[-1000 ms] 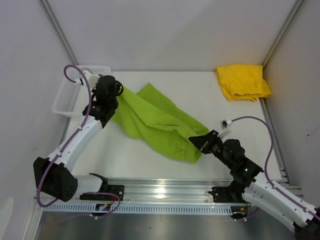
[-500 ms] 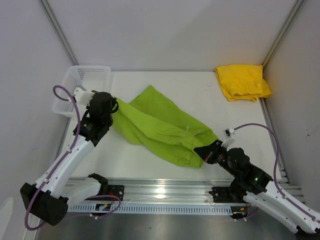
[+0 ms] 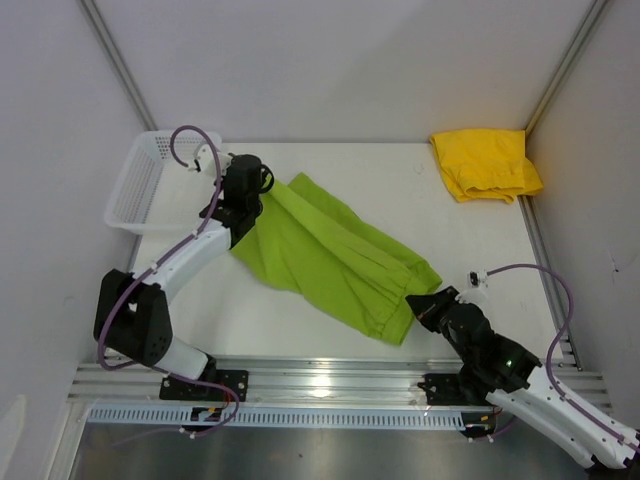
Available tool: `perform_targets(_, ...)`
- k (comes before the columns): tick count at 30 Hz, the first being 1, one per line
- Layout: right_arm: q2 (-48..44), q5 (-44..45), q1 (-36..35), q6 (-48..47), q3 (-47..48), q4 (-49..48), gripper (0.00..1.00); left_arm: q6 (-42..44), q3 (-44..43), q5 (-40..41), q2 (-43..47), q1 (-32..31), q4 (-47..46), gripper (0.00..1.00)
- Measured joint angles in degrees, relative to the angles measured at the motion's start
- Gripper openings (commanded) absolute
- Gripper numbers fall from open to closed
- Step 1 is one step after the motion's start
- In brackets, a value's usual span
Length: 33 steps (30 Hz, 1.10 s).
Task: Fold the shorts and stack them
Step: Fold the shorts
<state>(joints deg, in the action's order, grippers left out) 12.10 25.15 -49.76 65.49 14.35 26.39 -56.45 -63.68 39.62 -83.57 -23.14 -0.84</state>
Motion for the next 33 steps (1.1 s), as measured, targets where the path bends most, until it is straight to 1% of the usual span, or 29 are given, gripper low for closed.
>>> perform_targets(5,2.25,5.49,0.00,3.63,-0.04,0.59,0.00,-0.79,-0.31,-1.05,-3.85,0.00,-5.57,0.00)
perform_targets(12,4.96,12.04,0.00,7.76,-0.04,0.76,0.00,-1.57,-3.67,-1.95,-9.70,-0.31,-9.22,0.00)
perform_targets(19,12.74,16.65,0.46,10.49,-0.02,-1.25,0.00,-2.10,-6.23,-3.89,-17.55,-0.63,-13.18,0.00)
perform_targets(25,20.39,22.51,0.79,14.45,0.02,-3.39,0.00,-2.60,-8.90,-6.19,-25.03,-0.63,-17.18,0.00)
perform_targets(26,21.20,23.32,0.81,15.15,0.02,-3.56,0.01,-2.62,-9.40,-6.71,-26.18,-0.63,-17.86,0.02)
perform_targets(27,22.43,24.35,0.85,16.41,0.13,-3.50,0.02,-2.64,-9.92,-7.15,-27.32,-0.63,-18.27,0.07)
perform_targets(28,23.82,25.40,0.92,17.79,0.44,-3.30,0.07,-2.64,-10.49,-7.56,-28.37,-0.66,-18.43,0.31)
perform_targets(30,27.32,27.30,1.49,20.81,1.86,-1.29,0.12,-2.03,-11.78,-8.55,-30.40,-0.66,-19.04,0.53)
perform_targets(31,29.09,28.11,1.86,22.29,2.62,-0.07,0.13,-1.68,-12.68,-8.90,-31.39,-0.63,-19.30,0.76)
perform_targets(32,30.88,28.85,2.19,23.69,3.54,1.36,0.14,-1.25,-13.73,-9.27,-32.28,-0.61,-19.39,0.85)
perform_targets(33,32.06,29.35,2.34,24.74,4.24,2.43,0.16,-1.07,-14.60,-9.60,-32.87,-0.57,-19.45,0.99)
